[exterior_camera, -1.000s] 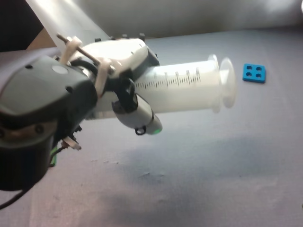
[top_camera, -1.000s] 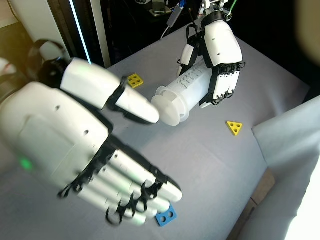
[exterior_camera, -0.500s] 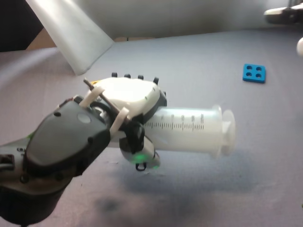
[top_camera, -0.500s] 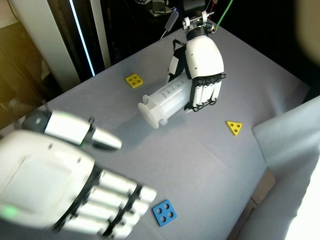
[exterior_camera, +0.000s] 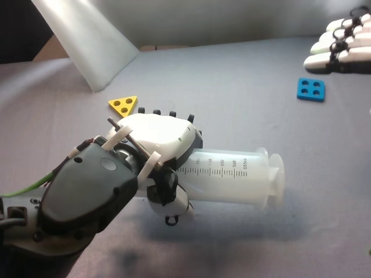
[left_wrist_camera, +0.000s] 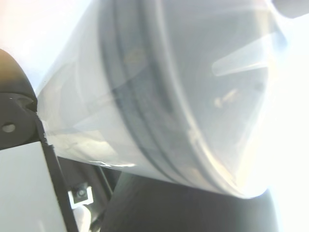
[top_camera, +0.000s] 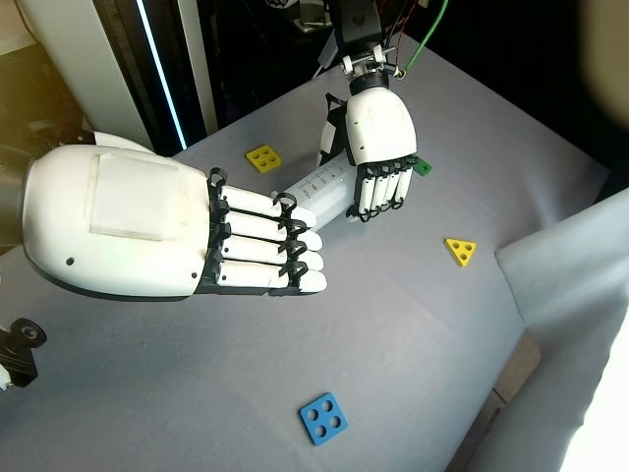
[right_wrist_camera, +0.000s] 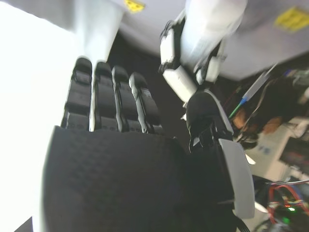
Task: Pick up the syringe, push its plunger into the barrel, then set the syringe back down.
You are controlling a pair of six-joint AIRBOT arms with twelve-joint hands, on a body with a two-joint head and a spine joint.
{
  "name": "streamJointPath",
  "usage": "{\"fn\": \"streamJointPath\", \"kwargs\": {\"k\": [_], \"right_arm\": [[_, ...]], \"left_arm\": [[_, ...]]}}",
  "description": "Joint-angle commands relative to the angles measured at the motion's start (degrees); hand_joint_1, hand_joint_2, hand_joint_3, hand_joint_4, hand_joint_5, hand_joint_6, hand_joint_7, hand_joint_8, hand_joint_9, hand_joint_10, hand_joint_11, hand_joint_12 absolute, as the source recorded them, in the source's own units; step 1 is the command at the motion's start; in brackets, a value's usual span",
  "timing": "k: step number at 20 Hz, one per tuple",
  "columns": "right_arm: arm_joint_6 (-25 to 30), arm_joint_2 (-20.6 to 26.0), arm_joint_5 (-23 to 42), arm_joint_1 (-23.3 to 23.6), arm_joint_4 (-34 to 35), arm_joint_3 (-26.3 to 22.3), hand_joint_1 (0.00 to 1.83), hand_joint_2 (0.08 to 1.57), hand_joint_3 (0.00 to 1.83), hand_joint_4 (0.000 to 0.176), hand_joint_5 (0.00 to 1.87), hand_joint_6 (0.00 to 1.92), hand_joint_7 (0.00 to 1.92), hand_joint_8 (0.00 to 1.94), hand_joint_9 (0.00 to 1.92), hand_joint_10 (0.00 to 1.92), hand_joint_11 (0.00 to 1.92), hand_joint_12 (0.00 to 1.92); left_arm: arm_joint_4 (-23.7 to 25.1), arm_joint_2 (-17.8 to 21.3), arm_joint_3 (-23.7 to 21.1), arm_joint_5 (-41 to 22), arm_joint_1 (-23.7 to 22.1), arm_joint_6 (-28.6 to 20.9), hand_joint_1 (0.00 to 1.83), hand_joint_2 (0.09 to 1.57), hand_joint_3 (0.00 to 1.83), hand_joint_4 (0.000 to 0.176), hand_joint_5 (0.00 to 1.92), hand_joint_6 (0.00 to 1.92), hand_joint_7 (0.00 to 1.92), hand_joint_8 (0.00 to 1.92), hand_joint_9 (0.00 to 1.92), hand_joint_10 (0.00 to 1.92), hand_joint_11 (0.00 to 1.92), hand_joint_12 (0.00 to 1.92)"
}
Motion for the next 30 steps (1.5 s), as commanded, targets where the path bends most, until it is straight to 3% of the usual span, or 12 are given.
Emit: {"fn": "streamJointPath", "kwargs": {"k": [1,2,3,5,7,12,13,14,15,17,23,30], "right_arm": [[-0.5,0.0,0.4,0.5,3.0,-0.5,0.00,1.53,0.00,0.000,0.01,0.00,0.00,0.00,0.00,0.00,0.00,0.00],[-1.4,0.0,0.2,0.3,3.0,-0.9,0.00,1.53,0.00,0.000,0.01,0.00,0.00,0.00,0.00,0.00,0.00,0.00],[-2.0,0.0,0.2,0.0,2.6,-1.6,0.00,1.53,0.00,0.000,0.02,0.01,0.00,0.00,0.00,0.00,0.00,0.00],[-2.4,0.1,-0.5,-0.4,1.4,-2.8,0.00,1.52,0.00,0.000,0.03,0.01,0.00,0.00,0.00,0.00,0.00,0.00],[-2.9,0.1,-1.0,-0.5,1.4,-3.4,0.00,1.52,0.00,0.000,0.03,0.01,0.00,0.00,0.00,0.00,0.00,0.00],[-5.9,0.1,-2.3,-1.0,1.4,-5.1,0.00,1.52,0.00,0.000,0.03,0.00,0.00,0.00,0.00,0.00,0.00,0.00],[-6.1,0.1,-2.4,-1.0,1.4,-5.2,0.00,1.52,0.00,0.000,0.03,0.00,0.00,0.00,0.00,0.00,0.00,0.00],[-6.1,0.1,-2.4,-1.0,1.4,-5.3,0.00,1.52,0.00,0.000,0.03,0.00,0.00,0.00,0.00,0.00,0.00,0.00],[-6.2,0.1,-2.4,-1.0,1.4,-5.3,0.00,1.52,0.00,0.000,0.02,0.00,0.00,0.00,0.00,0.00,0.00,0.00],[-6.6,0.1,-2.7,-1.0,1.4,-5.3,0.00,1.52,0.00,0.000,0.02,0.00,0.00,0.00,0.00,0.00,0.00,0.00],[-8.1,0.0,-3.5,-0.9,1.4,-5.3,0.00,1.53,0.00,0.000,0.02,0.00,0.00,0.00,0.00,0.00,0.00,0.00],[-8.9,0.0,-3.7,-0.8,1.4,-5.3,0.00,1.53,0.00,0.000,0.02,0.00,0.00,0.00,0.00,0.00,0.00,0.00]], "left_arm": [[3.3,-0.2,0.2,-2.7,-0.7,-0.2,1.25,1.12,0.00,0.000,1.02,0.74,0.95,1.23,0.89,0.87,0.67,1.14],[3.1,-0.3,0.1,-2.7,-0.7,-0.3,1.25,1.12,0.00,0.000,1.03,0.73,0.95,1.24,0.89,0.88,0.66,1.15],[2.9,-0.4,0.1,-2.7,-0.7,-0.4,1.34,1.14,0.00,0.000,0.97,0.78,0.92,1.21,0.82,1.26,0.65,1.14],[2.9,-0.4,0.0,-2.8,-0.6,-0.5,1.36,1.15,0.00,0.000,0.93,0.84,0.89,1.24,0.80,1.37,0.64,1.16],[2.9,-0.5,0.1,-2.8,-0.4,-0.6,1.25,1.13,0.00,0.000,1.01,0.75,0.94,1.25,0.86,0.97,0.66,1.13],[2.8,-0.5,0.1,-2.8,-0.1,-0.7,1.24,1.12,0.00,0.000,1.03,0.73,0.93,1.25,0.85,0.83,0.58,1.09],[2.8,-0.5,0.1,-2.9,0.0,-0.7,1.23,1.13,0.00,0.000,0.99,0.84,0.91,1.24,0.82,0.74,0.54,1.05],[2.8,-0.5,0.1,-2.9,0.0,-0.7,1.20,1.17,0.00,0.000,0.82,1.13,0.92,1.18,0.81,0.50,0.51,0.89],[2.8,-0.5,0.1,-2.9,0.0,-0.8,1.12,1.14,0.00,0.000,0.67,0.49,0.75,0.50,0.77,0.25,0.48,0.70],[2.8,-0.5,0.1,-2.9,0.0,-1.0,1.01,1.11,0.00,0.000,0.66,0.05,0.73,0.05,0.71,0.03,0.43,0.54],[2.8,-0.5,0.2,-2.9,0.1,-1.1,0.85,0.97,0.00,0.000,0.39,0.00,0.42,0.00,0.41,0.00,0.08,0.73],[7.1,2.0,0.1,-0.9,-0.7,-2.5,0.55,0.92,0.00,0.000,0.26,0.00,0.25,0.00,0.23,0.00,0.00,0.56]]}}
